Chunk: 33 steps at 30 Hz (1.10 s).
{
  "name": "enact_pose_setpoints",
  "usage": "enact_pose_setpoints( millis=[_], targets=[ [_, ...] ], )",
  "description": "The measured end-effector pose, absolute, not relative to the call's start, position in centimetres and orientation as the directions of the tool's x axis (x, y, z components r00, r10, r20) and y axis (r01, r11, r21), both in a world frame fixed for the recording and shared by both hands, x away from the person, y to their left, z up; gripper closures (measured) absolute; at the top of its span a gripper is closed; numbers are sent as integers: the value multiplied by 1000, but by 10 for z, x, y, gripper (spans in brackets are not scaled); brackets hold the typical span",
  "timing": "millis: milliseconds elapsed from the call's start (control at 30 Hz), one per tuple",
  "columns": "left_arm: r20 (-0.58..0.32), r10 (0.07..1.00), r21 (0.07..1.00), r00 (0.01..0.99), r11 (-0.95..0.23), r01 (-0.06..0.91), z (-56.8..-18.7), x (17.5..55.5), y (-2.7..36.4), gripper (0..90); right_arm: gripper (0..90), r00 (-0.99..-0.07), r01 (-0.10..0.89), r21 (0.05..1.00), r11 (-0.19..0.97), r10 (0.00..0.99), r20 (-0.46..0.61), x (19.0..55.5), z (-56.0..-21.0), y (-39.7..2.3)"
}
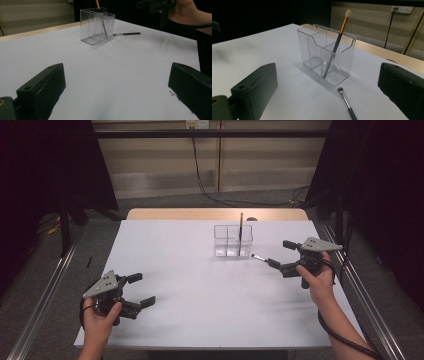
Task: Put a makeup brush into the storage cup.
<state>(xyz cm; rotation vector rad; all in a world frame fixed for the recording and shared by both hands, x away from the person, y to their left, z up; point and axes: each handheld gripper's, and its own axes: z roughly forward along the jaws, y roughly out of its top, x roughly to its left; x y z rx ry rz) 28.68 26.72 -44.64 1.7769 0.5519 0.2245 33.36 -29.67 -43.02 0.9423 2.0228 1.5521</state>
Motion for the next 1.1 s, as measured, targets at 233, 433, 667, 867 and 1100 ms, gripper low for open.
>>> enact_pose_setpoints(
  millis=[233,433,667,867,1100],
  targets=[
    [-135,477,950,868,-186,249,-446,287,267,13,26,-681,257,954,154,730,66,343,-429,-292],
    [-132,478,951,868,-187,248,-447,287,267,13,26,-682,259,952,164,729,60,347,-429,-290],
    [-130,471,950,873,-193,245,-446,287,266,13,30,-679,257,954,154,731,65,355,-430,-288],
    [-129,470,950,873,-193,245,-447,287,265,13,30,-675,265,954,141,734,79,362,-432,-286],
    [-129,471,951,872,-191,244,-447,287,266,13,30,-672,271,952,140,736,83,370,-433,-283]
  ],
)
